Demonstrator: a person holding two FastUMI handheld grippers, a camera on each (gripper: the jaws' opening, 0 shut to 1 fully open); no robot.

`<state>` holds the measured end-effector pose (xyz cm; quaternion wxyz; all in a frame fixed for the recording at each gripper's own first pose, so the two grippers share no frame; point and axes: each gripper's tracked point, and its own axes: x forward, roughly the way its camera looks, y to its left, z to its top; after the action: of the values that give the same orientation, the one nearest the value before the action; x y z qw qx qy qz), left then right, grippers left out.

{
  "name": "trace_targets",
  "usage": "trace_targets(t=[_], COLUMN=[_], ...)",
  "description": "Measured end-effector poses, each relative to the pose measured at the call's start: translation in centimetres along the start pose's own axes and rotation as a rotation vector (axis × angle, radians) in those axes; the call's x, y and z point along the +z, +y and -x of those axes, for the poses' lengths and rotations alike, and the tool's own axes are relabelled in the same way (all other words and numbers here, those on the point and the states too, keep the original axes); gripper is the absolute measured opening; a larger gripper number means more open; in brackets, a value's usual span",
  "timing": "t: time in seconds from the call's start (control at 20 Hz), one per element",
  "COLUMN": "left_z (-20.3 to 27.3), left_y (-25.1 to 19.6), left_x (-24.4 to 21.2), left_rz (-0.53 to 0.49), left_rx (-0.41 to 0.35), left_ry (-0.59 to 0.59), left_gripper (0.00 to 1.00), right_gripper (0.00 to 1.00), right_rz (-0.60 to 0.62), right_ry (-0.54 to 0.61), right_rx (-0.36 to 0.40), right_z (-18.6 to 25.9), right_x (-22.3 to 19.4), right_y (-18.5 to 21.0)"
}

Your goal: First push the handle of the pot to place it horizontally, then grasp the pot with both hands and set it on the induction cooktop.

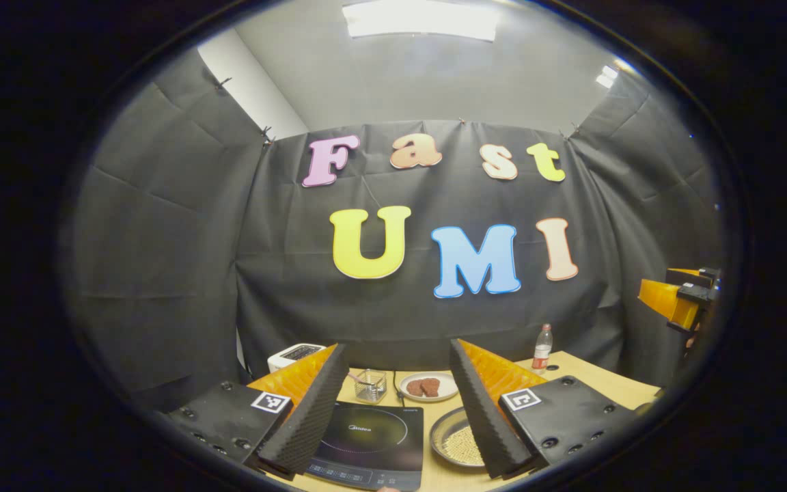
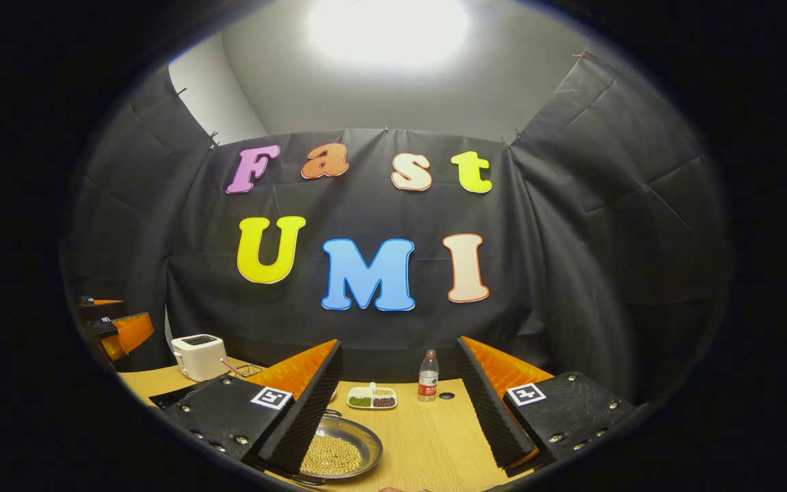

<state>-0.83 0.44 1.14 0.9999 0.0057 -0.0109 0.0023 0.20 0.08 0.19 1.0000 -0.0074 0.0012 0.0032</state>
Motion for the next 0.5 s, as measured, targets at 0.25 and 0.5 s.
trace_targets(t=[0.25,0.5], left_z=[-0.16,-0.21], left_y=[0.17,0.43], left_x=[0.33,0.37], left_rz=[0.002,0.000], left_rx=[0.001,0.003], left_ry=[-0.006,-0.009], left_gripper=[0.99,0.99], right_gripper=[0.94,0.63], right_rz=[0.010,0.000], right_ry=[-0.002,0.016], right_rx=[0.000,0.010], right_z=[-0.12,-0.21], right_x=[0.18,-0.10], right_y=[0.16,0.88])
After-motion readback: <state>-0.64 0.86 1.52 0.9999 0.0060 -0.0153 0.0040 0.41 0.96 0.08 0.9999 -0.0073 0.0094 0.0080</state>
